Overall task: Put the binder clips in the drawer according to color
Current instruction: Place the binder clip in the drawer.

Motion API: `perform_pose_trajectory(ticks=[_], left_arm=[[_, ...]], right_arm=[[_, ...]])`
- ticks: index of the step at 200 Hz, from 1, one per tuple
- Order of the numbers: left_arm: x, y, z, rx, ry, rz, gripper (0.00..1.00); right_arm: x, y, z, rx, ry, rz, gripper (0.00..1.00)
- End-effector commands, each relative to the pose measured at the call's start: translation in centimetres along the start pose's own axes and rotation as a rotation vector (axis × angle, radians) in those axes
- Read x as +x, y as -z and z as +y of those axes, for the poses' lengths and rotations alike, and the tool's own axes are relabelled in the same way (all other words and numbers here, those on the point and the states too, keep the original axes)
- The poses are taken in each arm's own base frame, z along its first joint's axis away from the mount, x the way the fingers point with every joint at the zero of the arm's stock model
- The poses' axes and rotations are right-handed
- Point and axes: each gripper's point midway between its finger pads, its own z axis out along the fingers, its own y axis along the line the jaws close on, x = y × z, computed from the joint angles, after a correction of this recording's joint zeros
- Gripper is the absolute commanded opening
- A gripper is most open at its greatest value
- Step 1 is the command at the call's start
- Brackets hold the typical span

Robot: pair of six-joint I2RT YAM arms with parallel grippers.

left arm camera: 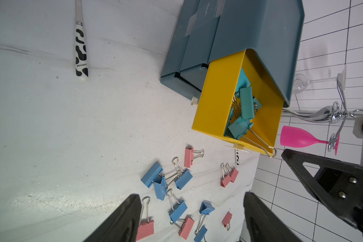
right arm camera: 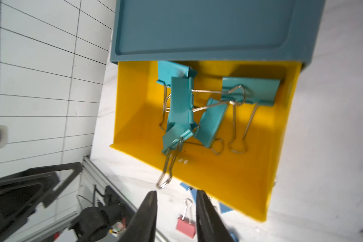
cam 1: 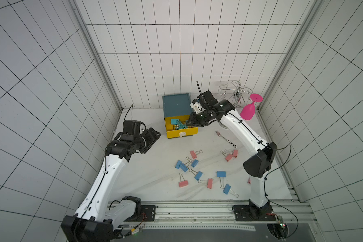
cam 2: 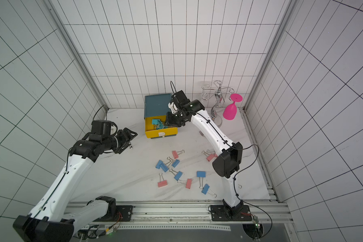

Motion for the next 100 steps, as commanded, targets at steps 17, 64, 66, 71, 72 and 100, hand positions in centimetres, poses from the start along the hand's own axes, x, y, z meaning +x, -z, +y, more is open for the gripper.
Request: perform_pose_trajectory(ticks=[17,64,66,71,72,100], left_arm=[[0.1,0.6,0.1,0.013,-0.005,-0.015,0.80],[0.5,0.9,0.6,0.002,-0.004,-0.013,0.80],[0.5,0.9,0.6,0.002,-0.004,-0.012,0.80],[0.5,0.9,0.7,-0.001,-0.004,-0.014,0.80],[0.5,0.9,0.7,-0.001,-0.004,-0.013,0.81],[0.5,0.8,0.8,-0.007,-0.006,-0.015,0.80]], right_arm=[[0.7,0.5,1.2,-0.039,0.027,-0.006,0.00],[1.4,-0.8,0.4,-0.027,0.021,0.029,0.00],[1.4,-0.8,0.5,-0.029,0.022,0.029,0.00],[1.5,-1.0,0.4,-0.029,0.021,0.034,0.00],[1.5,-1.0,0.4,-0.030,0.022,0.034,0.00],[1.1,-1.4,0.7,-0.045,0.022,0.036,0.00]])
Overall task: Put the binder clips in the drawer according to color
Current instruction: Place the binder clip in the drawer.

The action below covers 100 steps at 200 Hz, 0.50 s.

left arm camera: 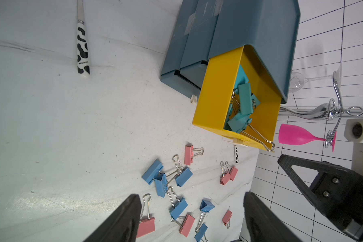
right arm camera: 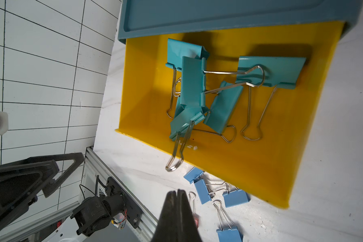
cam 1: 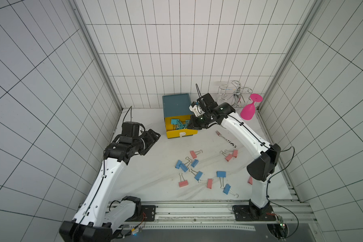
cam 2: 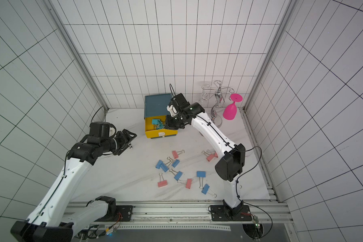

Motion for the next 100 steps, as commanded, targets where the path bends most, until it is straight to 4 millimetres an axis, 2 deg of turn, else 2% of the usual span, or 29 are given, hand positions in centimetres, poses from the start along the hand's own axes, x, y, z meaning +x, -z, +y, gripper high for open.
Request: perform_pose_trajectory(ticks=[1,66,100], left_arm=[[0.0,0.2,0.6,-0.014,-0.003,-0.011,0.80],[-0.2,-0.1,0.9,-0.027,-0.006,-0.004,0.81],[-0.4,0.0,1.1,-0.035,-0.010,0.001,0.80]], right_arm=[[-0.3,-0.9,0.4,-0.025,0.016,0.009,0.00],[-1.5,-2.5,0.6,-0.043,0.011,0.013,0.00],[-3.1,-3.2,1.2,-0.065,0.008,-0.013,0.00]])
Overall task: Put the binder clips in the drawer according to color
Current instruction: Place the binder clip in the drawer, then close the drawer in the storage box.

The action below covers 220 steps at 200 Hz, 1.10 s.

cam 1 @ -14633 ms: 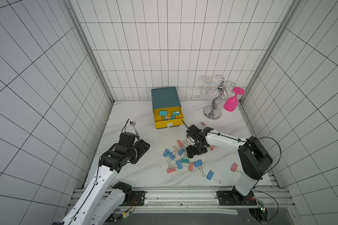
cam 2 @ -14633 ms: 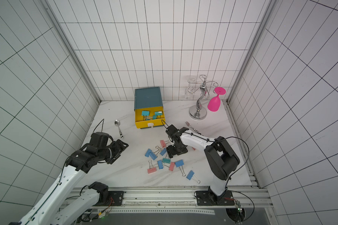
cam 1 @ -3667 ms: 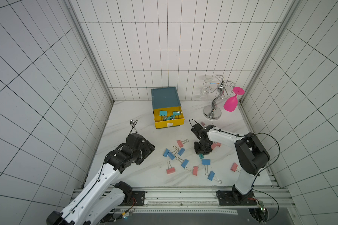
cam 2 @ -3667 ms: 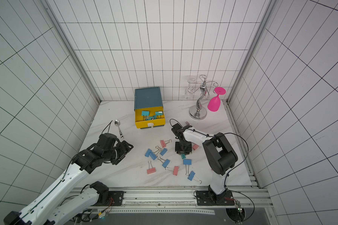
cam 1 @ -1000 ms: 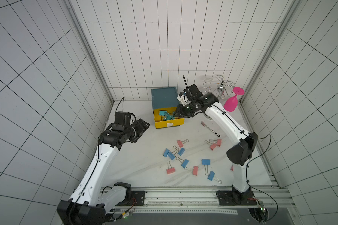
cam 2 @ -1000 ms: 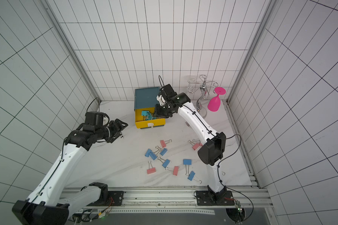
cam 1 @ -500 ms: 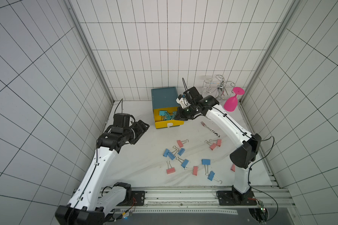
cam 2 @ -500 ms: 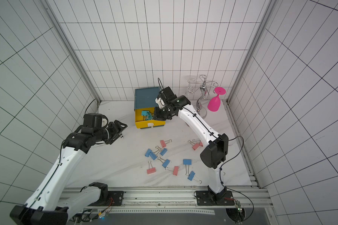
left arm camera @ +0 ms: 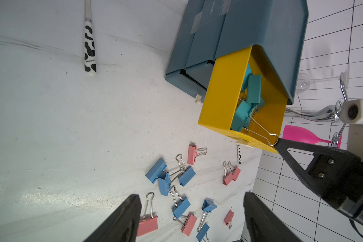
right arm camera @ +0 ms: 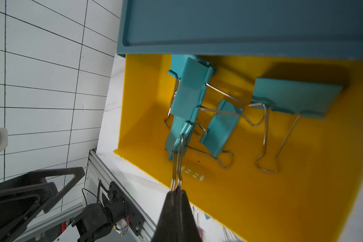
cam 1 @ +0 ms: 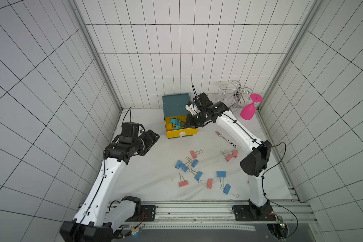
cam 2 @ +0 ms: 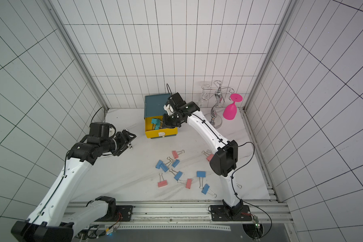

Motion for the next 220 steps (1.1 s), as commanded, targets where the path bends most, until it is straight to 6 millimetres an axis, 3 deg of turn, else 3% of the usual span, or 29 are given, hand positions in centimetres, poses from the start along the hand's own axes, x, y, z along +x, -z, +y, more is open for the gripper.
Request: perform_pose_trajectory(ticks=[1,43,61,86,107,148,164,188,209,220], left_arm=[[-0.3,0.1,0.3,-0.012,-0.019,-0.003,0.80],[-0.6,0.0,0.8,-0.022,-0.014,0.002,0.80],[-0.9,0.0,0.8,-0.022,-0.015,0.003,0.80],[-1.3,-0.2,0.2,-0.012,-0.019,0.008,0.80],[-1.6,-0.6,-0.6,0.013,-0.022,0.016,0.81],[-1.1,-1.8,-2.0,0.069,-0.005,0.085,0.74],[-0.2,-2.6,-2.5,0.080,-0.004,0.118,0.65],[1.1,-3.3,-3.4,0.118,-0.004,0.143,0.39],[2.1,-4.1,-3.5,0.154,0.025,0.174,0.00],[2.4,-4.6,-3.1,0.156,0.047,0.189,0.00]], right_arm=[[-1.2,-0.4,0.8,-0.031,0.005,-0.019,0.00],[-3.1,-1.5,1.5,-0.063,-0.009,-0.042,0.00],[-3.4,-1.7,0.7,-0.043,-0.026,-0.046,0.00],[-4.3,0.3,-0.7,-0.005,-0.046,-0.091,0.00],[-4.6,2.4,-0.4,-0.017,-0.009,-0.132,0.03],[-3.2,5.7,-0.3,-0.004,0.032,-0.157,0.03],[-2.1,6.7,-1.1,0.001,0.016,-0.160,0.01],[-0.1,7.5,-3.1,0.006,-0.031,-0.153,0.00],[1.9,7.6,-5.1,-0.004,-0.096,-0.143,0.00],[2.9,7.2,-6.0,-0.021,-0.135,-0.131,0.00]])
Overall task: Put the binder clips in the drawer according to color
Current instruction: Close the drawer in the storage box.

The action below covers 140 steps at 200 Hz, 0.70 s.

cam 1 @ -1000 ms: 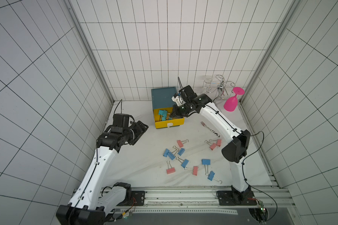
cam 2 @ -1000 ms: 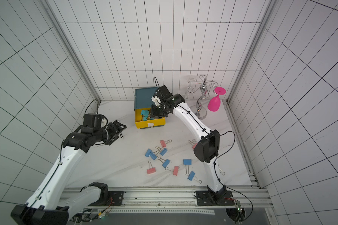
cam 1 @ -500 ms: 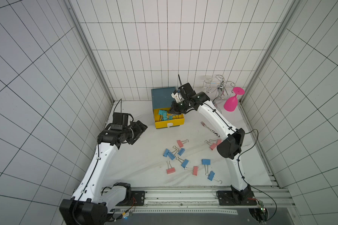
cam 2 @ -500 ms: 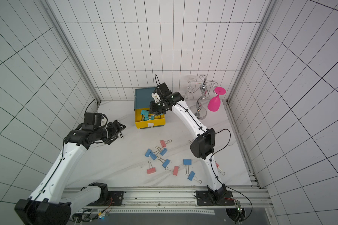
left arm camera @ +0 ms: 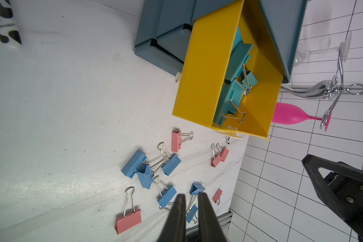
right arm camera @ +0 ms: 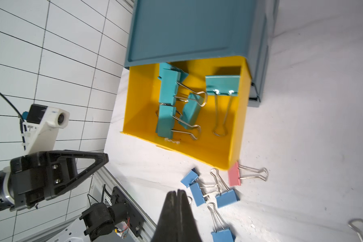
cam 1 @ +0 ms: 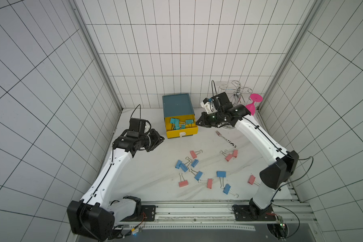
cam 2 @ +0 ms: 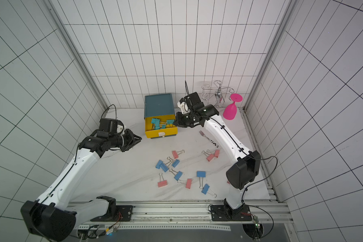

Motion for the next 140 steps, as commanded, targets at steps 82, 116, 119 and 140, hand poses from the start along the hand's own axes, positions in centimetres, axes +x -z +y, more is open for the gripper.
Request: perform_pose_trajectory(ticks=[82,116,119,140], left_arm=[[-0.8,-3.5,-1.1,0.133,0.076,0.033,0.00],[-1.8,-4.8,-1.9,0.147,0.078,0.048,0.00],[-1.9,-4.9,-1.9,0.147,0.078,0.048,0.00],[-2.7,-5.6,-2.4,0.151,0.078,0.051,0.00]], right_arm=[[1.8,-4.3,-3.8,-0.180,-0.248,0.033,0.00],[0.5,-5.2,-3.9,-0.196,-0.263,0.033,0.00],[0.4,-5.2,-3.9,-0.198,-0.263,0.034,0.00],[-0.5,-5.7,-4.1,-0.208,-0.272,0.033,0.00]])
